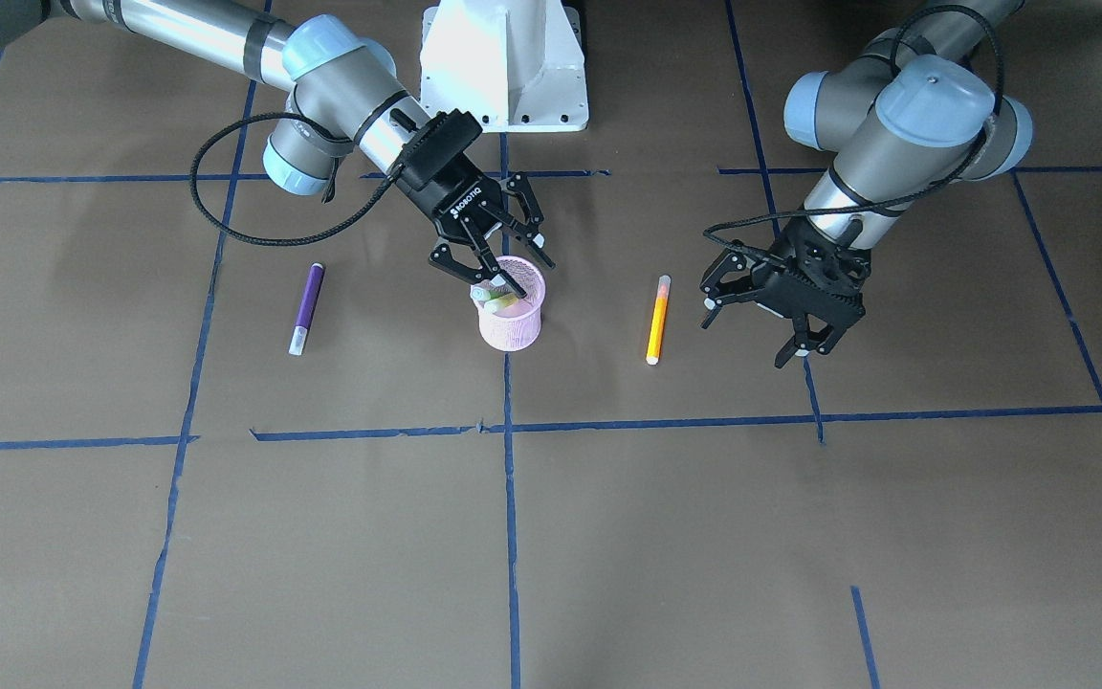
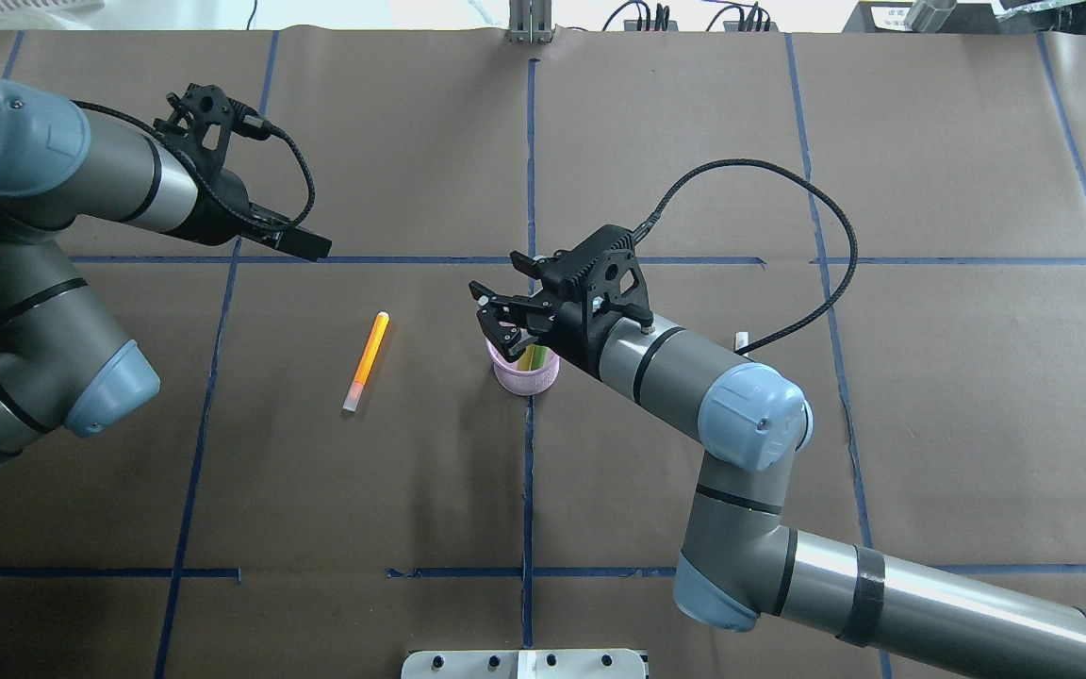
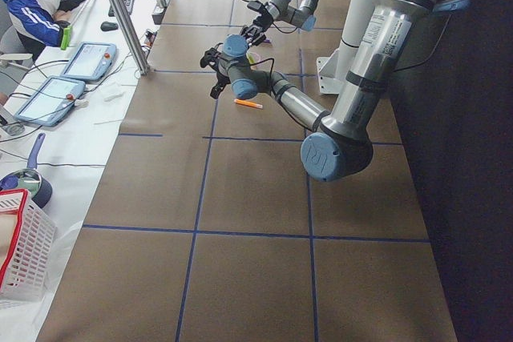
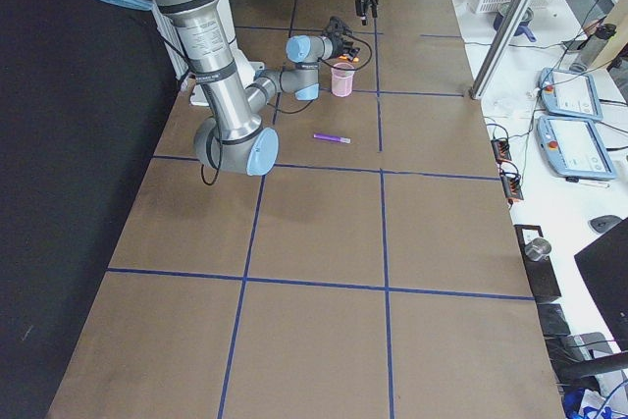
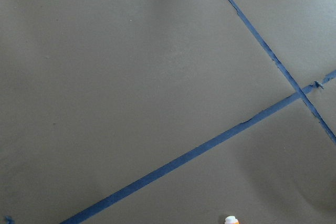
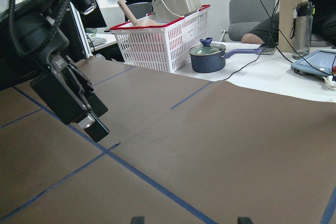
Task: Collect pens into pen holder
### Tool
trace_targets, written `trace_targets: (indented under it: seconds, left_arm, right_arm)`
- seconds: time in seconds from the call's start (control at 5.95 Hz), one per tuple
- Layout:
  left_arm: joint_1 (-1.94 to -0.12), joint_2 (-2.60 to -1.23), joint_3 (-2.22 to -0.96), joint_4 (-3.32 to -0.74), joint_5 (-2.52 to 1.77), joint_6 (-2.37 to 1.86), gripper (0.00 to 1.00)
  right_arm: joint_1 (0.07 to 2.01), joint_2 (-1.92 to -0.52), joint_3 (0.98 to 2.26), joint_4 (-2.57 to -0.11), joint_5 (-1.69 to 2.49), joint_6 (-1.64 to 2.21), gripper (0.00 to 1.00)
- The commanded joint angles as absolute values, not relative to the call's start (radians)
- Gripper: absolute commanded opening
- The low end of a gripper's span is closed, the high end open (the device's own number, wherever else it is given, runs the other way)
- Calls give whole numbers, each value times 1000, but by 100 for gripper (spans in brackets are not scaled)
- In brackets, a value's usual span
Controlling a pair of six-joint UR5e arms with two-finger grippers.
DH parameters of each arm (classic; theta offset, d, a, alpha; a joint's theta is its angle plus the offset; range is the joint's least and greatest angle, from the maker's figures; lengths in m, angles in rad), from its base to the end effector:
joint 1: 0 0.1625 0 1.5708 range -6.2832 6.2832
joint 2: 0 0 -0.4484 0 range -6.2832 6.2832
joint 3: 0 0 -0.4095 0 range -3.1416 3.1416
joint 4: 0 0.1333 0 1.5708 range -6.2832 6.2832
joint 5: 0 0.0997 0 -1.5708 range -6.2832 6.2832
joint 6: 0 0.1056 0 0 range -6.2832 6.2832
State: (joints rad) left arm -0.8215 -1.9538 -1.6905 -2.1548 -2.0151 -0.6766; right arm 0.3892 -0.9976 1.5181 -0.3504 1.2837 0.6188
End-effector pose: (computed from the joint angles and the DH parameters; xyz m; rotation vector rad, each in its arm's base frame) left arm 0.3833 -0.5411 0.3372 0.5476 1.0024 0.3059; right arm -0.5685 -0.4095 0.2202 1.2359 -1.2201 -0.1641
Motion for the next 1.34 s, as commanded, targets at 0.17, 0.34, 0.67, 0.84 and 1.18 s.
trace_targets:
  seconds: [0.17,0.34,0.67,0.84,1.18]
  left_arm:
    - [-796,-1983,-1678,-2120,-2014,-689,100]
    - [-767,-2024,-1674,-2020,-2013,-696,100]
    - [-673,-2049,-1651,-1914,-1885,-699,100]
    - [-635,-2083,-1622,-1852,-1832,-699,100]
    - [-614,-2109,-1565,-1861,-1816,-750,100]
  right_arm:
    - [436,-1000,1633,-611,1310,620,100]
    - [451,-997,1784,-939,1310,621,100]
    - [485,-989,1912,-1328,1310,627,100]
    - [492,-999,1914,-1376,1310,655,100]
    - [535,-1061,1914,-1381,1322,690,100]
